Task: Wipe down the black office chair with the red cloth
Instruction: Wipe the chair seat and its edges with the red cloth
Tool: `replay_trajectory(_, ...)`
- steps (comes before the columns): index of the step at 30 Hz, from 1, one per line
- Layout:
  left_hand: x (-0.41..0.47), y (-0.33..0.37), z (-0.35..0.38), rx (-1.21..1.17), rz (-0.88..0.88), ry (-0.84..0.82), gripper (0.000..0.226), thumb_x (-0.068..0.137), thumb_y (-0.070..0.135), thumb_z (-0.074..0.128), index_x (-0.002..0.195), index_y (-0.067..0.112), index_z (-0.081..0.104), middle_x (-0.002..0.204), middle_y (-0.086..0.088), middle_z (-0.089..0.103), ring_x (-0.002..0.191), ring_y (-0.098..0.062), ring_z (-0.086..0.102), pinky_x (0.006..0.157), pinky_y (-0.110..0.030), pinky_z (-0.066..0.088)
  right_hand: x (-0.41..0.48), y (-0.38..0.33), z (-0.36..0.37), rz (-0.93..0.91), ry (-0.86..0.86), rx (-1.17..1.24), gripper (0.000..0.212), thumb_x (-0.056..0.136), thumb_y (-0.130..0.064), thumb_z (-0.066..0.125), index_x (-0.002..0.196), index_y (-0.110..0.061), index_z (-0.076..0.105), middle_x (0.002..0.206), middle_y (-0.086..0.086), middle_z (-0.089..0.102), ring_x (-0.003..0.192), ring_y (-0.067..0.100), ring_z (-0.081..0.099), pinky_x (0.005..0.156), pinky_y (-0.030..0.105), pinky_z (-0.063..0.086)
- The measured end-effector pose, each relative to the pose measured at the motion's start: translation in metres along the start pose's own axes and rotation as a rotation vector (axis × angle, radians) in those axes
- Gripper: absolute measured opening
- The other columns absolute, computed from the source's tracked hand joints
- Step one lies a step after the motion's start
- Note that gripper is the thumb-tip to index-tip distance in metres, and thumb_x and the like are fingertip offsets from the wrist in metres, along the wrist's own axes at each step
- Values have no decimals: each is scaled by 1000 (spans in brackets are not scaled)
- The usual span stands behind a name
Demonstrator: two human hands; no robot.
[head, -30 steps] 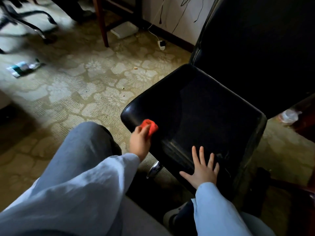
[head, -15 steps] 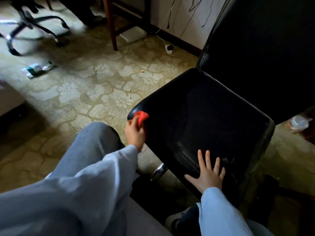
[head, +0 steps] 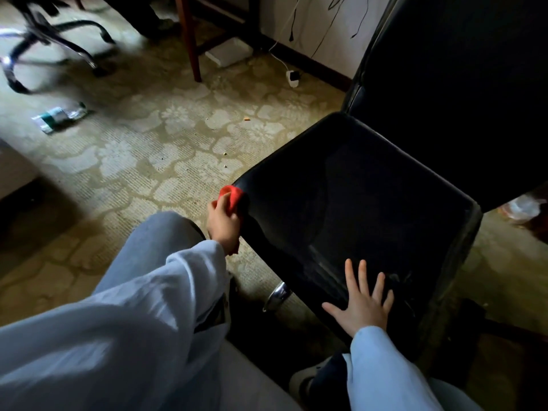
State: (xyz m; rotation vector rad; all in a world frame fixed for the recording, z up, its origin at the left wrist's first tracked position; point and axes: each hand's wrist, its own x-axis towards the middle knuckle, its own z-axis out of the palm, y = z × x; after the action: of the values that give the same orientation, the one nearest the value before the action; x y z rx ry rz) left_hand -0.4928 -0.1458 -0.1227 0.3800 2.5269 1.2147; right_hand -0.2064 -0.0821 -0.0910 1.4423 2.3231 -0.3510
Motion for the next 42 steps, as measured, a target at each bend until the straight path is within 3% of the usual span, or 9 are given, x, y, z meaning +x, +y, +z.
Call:
replay_trajectory(4,-38,1,17,99,169,-58,48,83,7,57,128,23,56,122,-13,48,100,-35,57,84,-34,43,0,-1,1,3,13,1,100,81,-67,50,144,-36,-22,154,-4,-25,141,36,-19,113,54,-4)
replay_trajectory(11,-130,15,51,272,377,-306,52,86,10,51,133,33,50,139,-7,42,100,-39,53,86,-40,44,-2,1,2,-10,58,19,100,80,-65,52,145,-36,-18,156,-5,-19,143,36,-14,115,51,-1)
replay_trajectory(18,-185,-8,57,142,587,-506,49,83,13,54,130,27,54,130,-11,49,105,-33,57,92,-32,44,-4,22,0,-115,55,112,91,82,-59,53,147,-39,-8,157,-12,-11,144,26,-13,115,40,-3)
replay_trajectory(20,-188,-9,54,0,528,-455,46,80,14,52,124,29,55,116,-11,54,100,-27,60,88,-20,40,-8,35,0,-84,138,160,87,81,-60,52,148,-38,0,158,-12,-1,145,22,-6,116,39,1)
replay_trajectory(22,-178,0,54,-129,401,-267,48,77,12,52,122,28,55,110,-13,53,95,-26,58,84,-12,35,-13,51,2,28,179,172,85,81,-64,50,148,-39,3,158,-10,1,145,24,-5,116,44,1)
replay_trajectory(24,-158,12,51,-150,288,-104,49,77,4,55,124,17,60,110,-17,51,96,-30,55,83,-15,32,-18,65,4,146,84,132,88,80,-70,47,146,-42,-4,158,-9,-10,143,30,-15,115,51,-4)
replay_trajectory(28,-109,26,43,-68,184,22,46,83,1,58,126,15,58,117,-21,48,100,-34,52,88,-27,37,-26,76,5,314,-6,200,104,70,-78,51,144,-44,-13,154,-3,-25,139,38,-22,112,59,-4)
replay_trajectory(33,-86,28,43,145,207,-49,37,90,14,51,125,25,56,117,-17,48,96,-41,53,81,-43,46,-28,76,7,394,2,685,108,69,-56,73,145,-47,-3,152,-6,-29,143,36,-2,112,50,19)
replay_trajectory(42,-134,37,60,353,306,-172,49,90,13,48,136,29,46,134,-11,43,104,-38,48,84,-44,43,-28,65,11,409,-16,644,110,68,-59,72,144,-48,-6,152,-5,-28,141,40,6,112,51,23)
